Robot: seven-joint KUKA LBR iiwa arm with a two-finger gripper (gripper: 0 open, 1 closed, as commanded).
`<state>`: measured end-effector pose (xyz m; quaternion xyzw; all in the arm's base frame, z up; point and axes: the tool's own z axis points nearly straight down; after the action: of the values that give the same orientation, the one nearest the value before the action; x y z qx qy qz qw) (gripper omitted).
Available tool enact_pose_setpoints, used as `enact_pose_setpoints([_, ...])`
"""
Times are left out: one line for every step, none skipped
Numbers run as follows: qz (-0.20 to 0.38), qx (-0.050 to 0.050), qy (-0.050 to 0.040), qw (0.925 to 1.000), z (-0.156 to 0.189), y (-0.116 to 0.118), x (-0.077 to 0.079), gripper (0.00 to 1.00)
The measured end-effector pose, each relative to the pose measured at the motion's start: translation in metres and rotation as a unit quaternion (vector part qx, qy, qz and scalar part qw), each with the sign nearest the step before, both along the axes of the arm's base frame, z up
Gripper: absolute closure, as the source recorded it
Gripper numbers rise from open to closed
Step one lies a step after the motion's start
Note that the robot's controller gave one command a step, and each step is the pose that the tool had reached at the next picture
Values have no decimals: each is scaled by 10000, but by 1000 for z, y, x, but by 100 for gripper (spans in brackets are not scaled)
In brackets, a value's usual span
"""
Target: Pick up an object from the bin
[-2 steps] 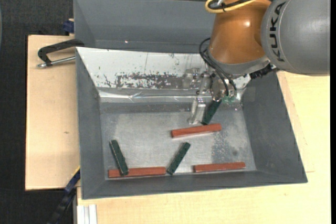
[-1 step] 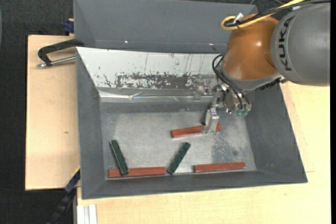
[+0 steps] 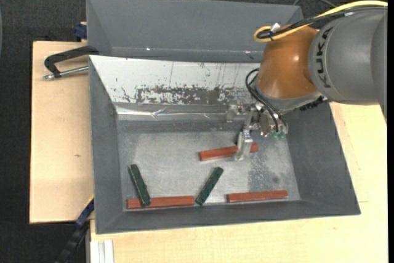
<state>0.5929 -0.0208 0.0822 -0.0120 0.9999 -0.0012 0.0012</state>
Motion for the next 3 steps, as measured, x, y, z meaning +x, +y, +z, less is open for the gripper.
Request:
enact_pose_setpoints([-23,8,-1,10000,-2,12,0,0])
enact_pose_setpoints([1662,14,20,9861,-11,47,-51,100])
enact_pose_setpoints([1660,15,19,9861,-11,47,-51,100])
